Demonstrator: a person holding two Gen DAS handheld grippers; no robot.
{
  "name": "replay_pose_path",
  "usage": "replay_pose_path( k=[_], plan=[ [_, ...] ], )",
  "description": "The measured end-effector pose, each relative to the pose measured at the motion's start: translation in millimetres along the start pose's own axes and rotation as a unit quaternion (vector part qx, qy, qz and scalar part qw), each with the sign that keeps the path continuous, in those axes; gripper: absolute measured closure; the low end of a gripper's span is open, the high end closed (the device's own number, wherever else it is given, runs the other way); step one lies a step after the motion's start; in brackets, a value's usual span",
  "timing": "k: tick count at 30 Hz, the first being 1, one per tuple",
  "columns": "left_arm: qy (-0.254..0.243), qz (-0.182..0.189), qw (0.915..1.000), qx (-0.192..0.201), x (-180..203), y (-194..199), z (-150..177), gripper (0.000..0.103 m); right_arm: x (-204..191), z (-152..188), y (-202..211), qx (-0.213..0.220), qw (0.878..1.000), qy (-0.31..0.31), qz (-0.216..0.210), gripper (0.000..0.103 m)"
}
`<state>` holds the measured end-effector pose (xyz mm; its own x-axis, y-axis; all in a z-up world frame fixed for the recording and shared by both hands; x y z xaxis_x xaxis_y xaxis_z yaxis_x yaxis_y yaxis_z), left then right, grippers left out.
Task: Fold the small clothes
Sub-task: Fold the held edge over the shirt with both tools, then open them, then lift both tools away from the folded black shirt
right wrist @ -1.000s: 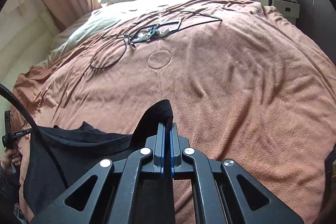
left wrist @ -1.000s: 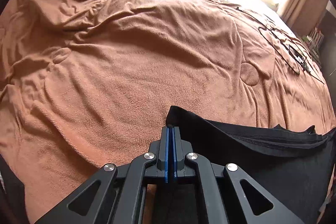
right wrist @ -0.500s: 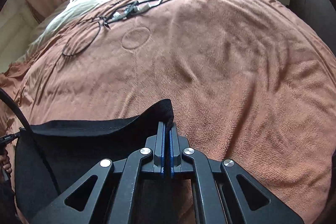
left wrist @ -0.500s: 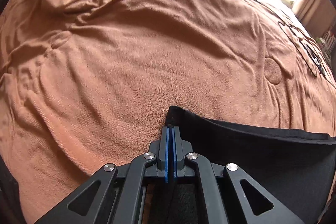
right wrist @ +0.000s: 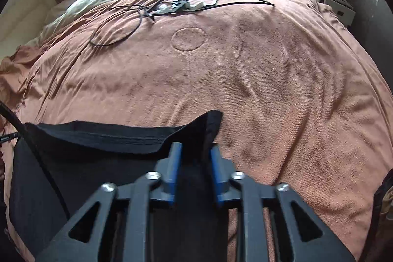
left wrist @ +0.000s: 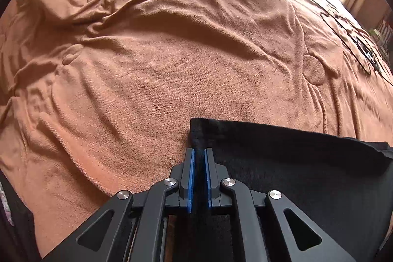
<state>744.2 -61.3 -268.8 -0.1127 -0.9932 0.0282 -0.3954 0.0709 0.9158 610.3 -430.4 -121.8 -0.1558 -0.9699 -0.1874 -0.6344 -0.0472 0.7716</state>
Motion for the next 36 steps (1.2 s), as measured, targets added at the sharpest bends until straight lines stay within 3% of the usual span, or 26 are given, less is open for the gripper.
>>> replay_pose_path(
  k=[2, 4, 9, 21, 25, 31, 34, 36],
  plan=[
    [0.005, 0.012, 0.9999, 0.002, 1.1, 3.7, 1.8, 0.077, -13.6, 0.9, 8.2, 0.011, 1.0, 0.029, 0.004, 0.028],
    [0.008, 0.018, 0.9998, 0.007, 0.8, 8.6, 2.3, 0.071, -30.4, 5.4, 9.1, 0.001, 0.998, 0.061, 0.003, 0.028],
    [0.005, 0.02, 0.9998, 0.007, -2.6, 16.9, 4.1, 0.068, -60.8, 19.7, -16.8, -0.042, 0.992, 0.115, 0.03, 0.028],
    [0.035, 0.02, 0.9992, 0.004, -34.2, 27.2, 23.1, 0.068, -54.2, -31.9, -72.7, -0.054, 0.996, -0.014, 0.069, 0.028],
    [0.056, 0.037, 0.9977, 0.0, -35.8, 34.2, 32.8, 0.068, -57.6, -30.1, -47.7, -0.039, 0.997, -0.047, 0.047, 0.028],
    [0.036, 0.043, 0.9983, 0.016, -22.5, 67.6, 49.7, 0.066, -72.3, -6.4, 4.5, -0.032, 0.999, -0.028, 0.014, 0.028],
    [0.034, 0.056, 0.9975, 0.026, -16.1, 88.4, 63.6, 0.047, -79.0, 4.3, 33.8, -0.024, 0.999, -0.033, -0.007, 0.028],
    [0.032, 0.062, 0.9971, 0.031, -12.8, 102.0, 73.9, 0.041, -84.6, 13.6, 53.1, -0.016, 0.999, -0.026, -0.011, 0.027]
  ],
)
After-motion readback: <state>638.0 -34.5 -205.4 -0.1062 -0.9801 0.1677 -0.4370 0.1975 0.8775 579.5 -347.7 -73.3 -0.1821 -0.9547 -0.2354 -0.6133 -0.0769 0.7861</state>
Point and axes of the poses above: each gripper's, at about its wrist camera, not at the fingertips, and y roughly against the way its jaws point, x to its right, z to its underside, the point moved 10 cm from there along -y, roughly the way its jaws point, and after that the axes turned 3 degrees about -y, right-handed, at the moved point
